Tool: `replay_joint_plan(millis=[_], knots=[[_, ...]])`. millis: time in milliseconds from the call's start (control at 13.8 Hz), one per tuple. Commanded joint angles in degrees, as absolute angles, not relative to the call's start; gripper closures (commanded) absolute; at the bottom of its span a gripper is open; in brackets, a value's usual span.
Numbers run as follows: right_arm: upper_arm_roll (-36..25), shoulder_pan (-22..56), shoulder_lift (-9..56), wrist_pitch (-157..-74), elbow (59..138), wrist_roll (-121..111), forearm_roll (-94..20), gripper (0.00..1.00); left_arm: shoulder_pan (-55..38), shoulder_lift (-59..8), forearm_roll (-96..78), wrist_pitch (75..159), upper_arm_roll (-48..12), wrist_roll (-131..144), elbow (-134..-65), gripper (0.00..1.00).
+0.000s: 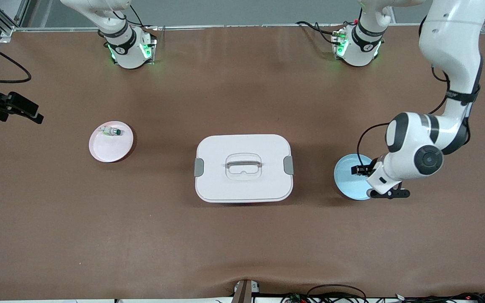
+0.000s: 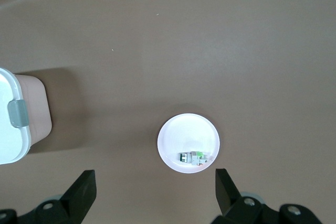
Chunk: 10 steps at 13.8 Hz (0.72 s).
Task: Transfer orange switch to right arm and place
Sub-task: 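Lift the switch with the left gripper while the right gripper reaches over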
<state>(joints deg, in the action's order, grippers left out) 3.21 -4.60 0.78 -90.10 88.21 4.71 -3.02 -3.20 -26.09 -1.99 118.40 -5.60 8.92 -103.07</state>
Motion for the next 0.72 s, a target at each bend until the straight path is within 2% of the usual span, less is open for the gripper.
replay_joint_plan(millis=[0,290,362,652], knots=[[3.7,-5.3,0.5,-90.6,88.4,4.9,-3.6,0.00,-3.3,-21.4,-6.9,110.5,-5.9,12.8,-101.5,0.87],[3.7,-5.0,1.1,-91.1,87.9,4.8,-3.7,0.00,-3.3,-18.3,-14.4,98.7,-5.8,32.2,-95.2,0.89],[3.7,-4.9,1.6,-91.2,87.8,4.8,-3.6,0.00,-3.5,-17.4,-15.0,97.0,-5.9,35.4,-93.9,0.92],[4.0,-4.8,1.8,-91.1,85.9,4.9,-3.9,0.00,-4.0,-15.2,-19.5,93.3,-9.2,45.3,-89.6,0.92]])
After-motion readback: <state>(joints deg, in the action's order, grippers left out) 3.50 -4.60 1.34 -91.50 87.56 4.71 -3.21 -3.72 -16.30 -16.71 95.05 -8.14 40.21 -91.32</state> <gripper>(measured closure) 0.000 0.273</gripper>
